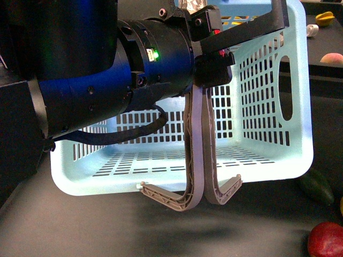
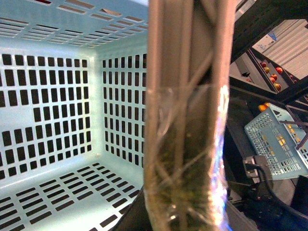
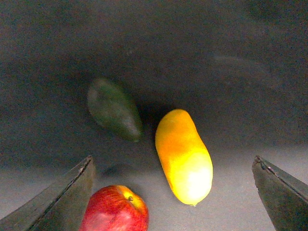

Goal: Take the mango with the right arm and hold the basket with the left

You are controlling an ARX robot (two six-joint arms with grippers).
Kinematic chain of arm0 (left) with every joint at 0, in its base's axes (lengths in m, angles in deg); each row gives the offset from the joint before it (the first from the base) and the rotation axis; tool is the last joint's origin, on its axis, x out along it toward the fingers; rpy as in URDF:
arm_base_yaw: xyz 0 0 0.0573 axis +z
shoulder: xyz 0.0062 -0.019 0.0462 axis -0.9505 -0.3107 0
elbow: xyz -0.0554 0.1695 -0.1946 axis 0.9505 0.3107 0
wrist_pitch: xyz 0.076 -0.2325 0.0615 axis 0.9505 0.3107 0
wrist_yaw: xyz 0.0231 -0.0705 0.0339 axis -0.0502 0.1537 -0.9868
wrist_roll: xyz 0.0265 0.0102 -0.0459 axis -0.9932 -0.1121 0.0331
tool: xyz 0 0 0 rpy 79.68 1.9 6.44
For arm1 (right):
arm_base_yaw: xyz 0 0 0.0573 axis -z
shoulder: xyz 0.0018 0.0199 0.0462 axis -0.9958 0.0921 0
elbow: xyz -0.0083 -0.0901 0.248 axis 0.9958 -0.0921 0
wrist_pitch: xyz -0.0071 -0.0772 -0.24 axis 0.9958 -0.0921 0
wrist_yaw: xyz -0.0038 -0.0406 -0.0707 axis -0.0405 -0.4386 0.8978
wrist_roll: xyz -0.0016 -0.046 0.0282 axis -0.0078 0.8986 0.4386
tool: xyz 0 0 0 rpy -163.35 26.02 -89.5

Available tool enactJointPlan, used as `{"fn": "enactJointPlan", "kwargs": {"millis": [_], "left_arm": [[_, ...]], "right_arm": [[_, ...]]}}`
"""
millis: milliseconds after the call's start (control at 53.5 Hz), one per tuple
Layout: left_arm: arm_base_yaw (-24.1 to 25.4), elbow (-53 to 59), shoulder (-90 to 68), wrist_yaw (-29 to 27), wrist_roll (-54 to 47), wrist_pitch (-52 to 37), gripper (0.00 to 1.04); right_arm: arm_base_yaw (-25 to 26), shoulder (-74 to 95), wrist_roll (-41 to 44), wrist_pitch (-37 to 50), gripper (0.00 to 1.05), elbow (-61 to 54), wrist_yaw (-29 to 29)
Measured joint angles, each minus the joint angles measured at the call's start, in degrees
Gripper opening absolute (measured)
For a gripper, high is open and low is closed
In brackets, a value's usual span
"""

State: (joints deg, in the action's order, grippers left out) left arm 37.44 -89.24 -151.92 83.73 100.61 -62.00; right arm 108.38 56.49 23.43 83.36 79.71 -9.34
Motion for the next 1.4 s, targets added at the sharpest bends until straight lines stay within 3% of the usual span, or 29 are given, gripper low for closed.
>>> {"fn": "enactJointPlan", "kwargs": {"millis": [262, 860, 1121, 1402], "left_arm": [[0.0, 0.0, 0.0, -0.02, -0.02, 0.0, 0.06], [0.0, 0.0, 0.0, -0.02, 0.0, 0.0, 0.06], [0.0, 0.0, 0.0, -0.02, -0.02, 0.0, 0.06], [0.0, 0.0, 0.0, -0.02, -0.02, 0.0, 0.06]], "right_arm": [[2.89, 17.49, 2.62, -3.26, 0.97, 12.83, 3.72], [0.04, 29.83, 1.55, -8.26, 0.97, 27.04, 7.8], [0.96, 30.12, 0.48, -7.8, 0.68, 26.91, 7.65], [3.87, 21.33, -4.0, -9.38, 0.64, 20.28, 0.66]]}}
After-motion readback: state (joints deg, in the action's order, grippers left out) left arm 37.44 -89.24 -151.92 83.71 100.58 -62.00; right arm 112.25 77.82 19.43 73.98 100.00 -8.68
